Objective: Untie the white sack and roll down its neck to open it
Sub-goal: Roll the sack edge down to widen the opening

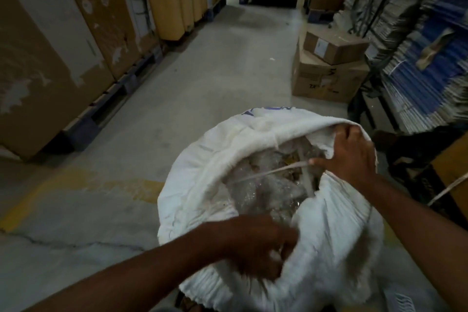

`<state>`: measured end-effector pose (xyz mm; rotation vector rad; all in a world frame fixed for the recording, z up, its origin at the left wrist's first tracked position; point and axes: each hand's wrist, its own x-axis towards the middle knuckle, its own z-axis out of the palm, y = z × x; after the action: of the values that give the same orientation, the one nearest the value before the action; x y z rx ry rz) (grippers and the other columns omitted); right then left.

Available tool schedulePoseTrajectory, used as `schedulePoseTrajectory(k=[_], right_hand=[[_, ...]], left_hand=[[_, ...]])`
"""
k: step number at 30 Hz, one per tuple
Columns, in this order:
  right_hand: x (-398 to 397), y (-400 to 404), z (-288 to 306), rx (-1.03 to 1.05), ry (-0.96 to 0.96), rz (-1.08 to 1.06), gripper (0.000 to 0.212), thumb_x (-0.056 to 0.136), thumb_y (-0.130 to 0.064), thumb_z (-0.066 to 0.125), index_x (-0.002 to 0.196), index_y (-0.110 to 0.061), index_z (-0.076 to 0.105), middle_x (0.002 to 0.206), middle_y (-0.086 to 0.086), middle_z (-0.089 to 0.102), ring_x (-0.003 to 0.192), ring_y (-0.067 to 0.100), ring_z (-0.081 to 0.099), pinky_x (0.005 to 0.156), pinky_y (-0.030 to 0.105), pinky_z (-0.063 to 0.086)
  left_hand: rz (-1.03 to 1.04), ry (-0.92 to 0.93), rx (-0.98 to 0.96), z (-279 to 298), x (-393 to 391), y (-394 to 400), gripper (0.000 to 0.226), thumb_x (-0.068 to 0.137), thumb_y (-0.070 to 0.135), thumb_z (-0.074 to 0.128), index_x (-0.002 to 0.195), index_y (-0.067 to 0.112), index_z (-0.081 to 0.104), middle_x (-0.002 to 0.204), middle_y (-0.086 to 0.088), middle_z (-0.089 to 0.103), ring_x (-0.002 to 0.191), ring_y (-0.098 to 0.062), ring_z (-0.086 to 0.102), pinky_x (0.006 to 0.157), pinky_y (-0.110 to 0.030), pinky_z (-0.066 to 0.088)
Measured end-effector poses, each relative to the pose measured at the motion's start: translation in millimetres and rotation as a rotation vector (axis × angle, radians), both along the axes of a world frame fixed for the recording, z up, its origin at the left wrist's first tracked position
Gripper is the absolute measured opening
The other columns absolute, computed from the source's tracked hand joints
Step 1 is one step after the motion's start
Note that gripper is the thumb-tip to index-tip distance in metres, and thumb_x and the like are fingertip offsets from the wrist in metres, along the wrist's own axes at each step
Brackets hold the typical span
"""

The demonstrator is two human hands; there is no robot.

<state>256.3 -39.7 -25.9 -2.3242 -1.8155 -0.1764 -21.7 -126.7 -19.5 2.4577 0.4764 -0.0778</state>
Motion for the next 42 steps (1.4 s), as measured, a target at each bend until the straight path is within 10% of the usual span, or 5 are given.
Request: schedulePoseTrajectory(k=[11, 17, 22, 29, 42], right_hand=[[-41, -29, 8, 0.007, -0.099, 0.465, 0.025, 0.087, -0.045, 0.064, 0.092, -0.02, 0.068, 0.091, 0.003, 0.067, 0.086, 0.022, 0.064, 0.083, 0.037, 0.048], [-11, -90, 9, -0.402, -0.195, 0.727, 0.073, 0.082, -0.082, 0.023, 0.126, -0.036, 0.058, 0.108, -0.01, 0.067, 0.102, 0.012, 0.062, 0.093, 0.032, 0.042], [4, -109, 9, -0.211, -0.215, 0.704, 0.057, 0.087, -0.073, 0.035, 0.094, -0.029, 0.071, 0.083, -0.006, 0.07, 0.075, 0.015, 0.067, 0.072, 0.029, 0.047], [-50, -75, 15, 0.258, -0.129, 0.445, 0.058, 0.096, -0.047, 0.043, 0.134, -0.006, 0.057, 0.132, 0.015, 0.062, 0.125, 0.03, 0.056, 0.111, 0.049, 0.039], [18, -46, -113, -0.041, -0.067, 0.154, 0.079, 0.097, -0.062, 0.017, 0.157, -0.011, 0.023, 0.164, 0.011, 0.023, 0.151, 0.025, 0.021, 0.122, 0.049, 0.011]], left_hand=[[0.476, -0.279, 0.128, 22, -16, 41, 0.028, 0.097, 0.039, 0.044, 0.099, 0.019, 0.064, 0.092, 0.001, 0.068, 0.083, -0.016, 0.063, 0.078, -0.039, 0.052], [0.781, -0.296, 0.242, 22, -45, 94, 0.052, 0.09, 0.012, 0.063, 0.139, 0.0, 0.048, 0.145, -0.019, 0.05, 0.137, -0.032, 0.044, 0.11, -0.016, 0.017], [0.841, -0.155, 0.276, 17, -44, 97, 0.05, 0.092, 0.028, 0.06, 0.139, 0.011, 0.053, 0.143, -0.013, 0.053, 0.135, -0.029, 0.047, 0.113, -0.03, 0.03], [0.753, -0.178, 0.775, 9, -13, 80, 0.053, 0.095, 0.05, 0.043, 0.136, 0.017, 0.053, 0.135, -0.011, 0.058, 0.124, -0.031, 0.054, 0.101, -0.044, 0.044], [0.774, 0.212, 0.489, -103, -78, 121, 0.098, 0.075, 0.087, -0.012, 0.156, 0.032, -0.004, 0.167, 0.005, -0.002, 0.155, -0.018, -0.003, 0.125, -0.05, 0.007]])
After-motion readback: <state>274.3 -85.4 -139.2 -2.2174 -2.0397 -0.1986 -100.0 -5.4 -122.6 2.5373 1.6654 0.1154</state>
